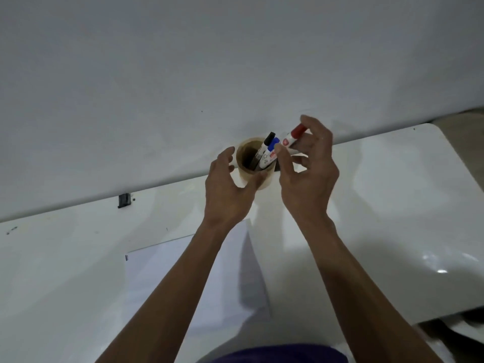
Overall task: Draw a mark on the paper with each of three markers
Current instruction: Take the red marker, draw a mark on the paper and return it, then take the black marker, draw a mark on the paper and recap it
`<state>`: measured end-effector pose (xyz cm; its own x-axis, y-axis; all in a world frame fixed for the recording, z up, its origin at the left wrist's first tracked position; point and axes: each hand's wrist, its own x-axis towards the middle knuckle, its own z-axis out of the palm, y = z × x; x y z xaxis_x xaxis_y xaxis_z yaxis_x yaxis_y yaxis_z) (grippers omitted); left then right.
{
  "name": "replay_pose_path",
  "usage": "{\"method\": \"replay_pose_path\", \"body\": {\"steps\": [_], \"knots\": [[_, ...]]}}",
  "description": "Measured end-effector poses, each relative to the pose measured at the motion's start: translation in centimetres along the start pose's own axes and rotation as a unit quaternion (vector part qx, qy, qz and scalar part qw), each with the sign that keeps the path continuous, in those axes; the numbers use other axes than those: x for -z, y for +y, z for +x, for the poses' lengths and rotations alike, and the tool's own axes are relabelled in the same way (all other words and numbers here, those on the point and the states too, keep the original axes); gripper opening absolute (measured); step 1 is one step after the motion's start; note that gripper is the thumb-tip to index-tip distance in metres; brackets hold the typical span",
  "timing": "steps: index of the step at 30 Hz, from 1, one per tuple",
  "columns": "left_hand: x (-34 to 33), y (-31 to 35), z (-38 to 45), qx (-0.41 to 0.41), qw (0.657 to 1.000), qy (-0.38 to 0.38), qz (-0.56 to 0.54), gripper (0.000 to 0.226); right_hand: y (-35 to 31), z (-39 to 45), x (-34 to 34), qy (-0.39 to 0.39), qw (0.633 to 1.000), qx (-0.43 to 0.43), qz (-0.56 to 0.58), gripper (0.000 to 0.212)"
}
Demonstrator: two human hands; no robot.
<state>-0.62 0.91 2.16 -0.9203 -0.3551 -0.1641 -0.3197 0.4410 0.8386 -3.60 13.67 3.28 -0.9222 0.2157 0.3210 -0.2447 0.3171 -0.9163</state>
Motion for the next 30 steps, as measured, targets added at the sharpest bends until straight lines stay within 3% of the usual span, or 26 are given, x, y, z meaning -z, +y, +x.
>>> {"method": "replay_pose_path", "body": {"steps": [10,18,24,30], "knots": [[-1.2,-0.8,0.6,-0.059,0.998,0.019,-0.016,0.056,3.6,-0.8,-2.1,-0.006,0.996,0.007,-0.085,0.027],[-1.5,-0.7,0.7,-0.059,0.998,0.027,-0.012,0.062,2.0,1.6,-3.4,-0.003,0.99,-0.018,-0.139,0.04],[-1.6,-1.0,0.8,-0.069,0.997,0.038,-0.004,0.062,2.1,2.8,-4.8,-0.003,0.984,-0.05,-0.168,0.027],[-1.7,-1.1,0.7,-0.067,0.997,0.042,-0.005,0.063,1.1,3.2,-4.1,-0.021,0.991,-0.032,-0.129,0.021]]}}
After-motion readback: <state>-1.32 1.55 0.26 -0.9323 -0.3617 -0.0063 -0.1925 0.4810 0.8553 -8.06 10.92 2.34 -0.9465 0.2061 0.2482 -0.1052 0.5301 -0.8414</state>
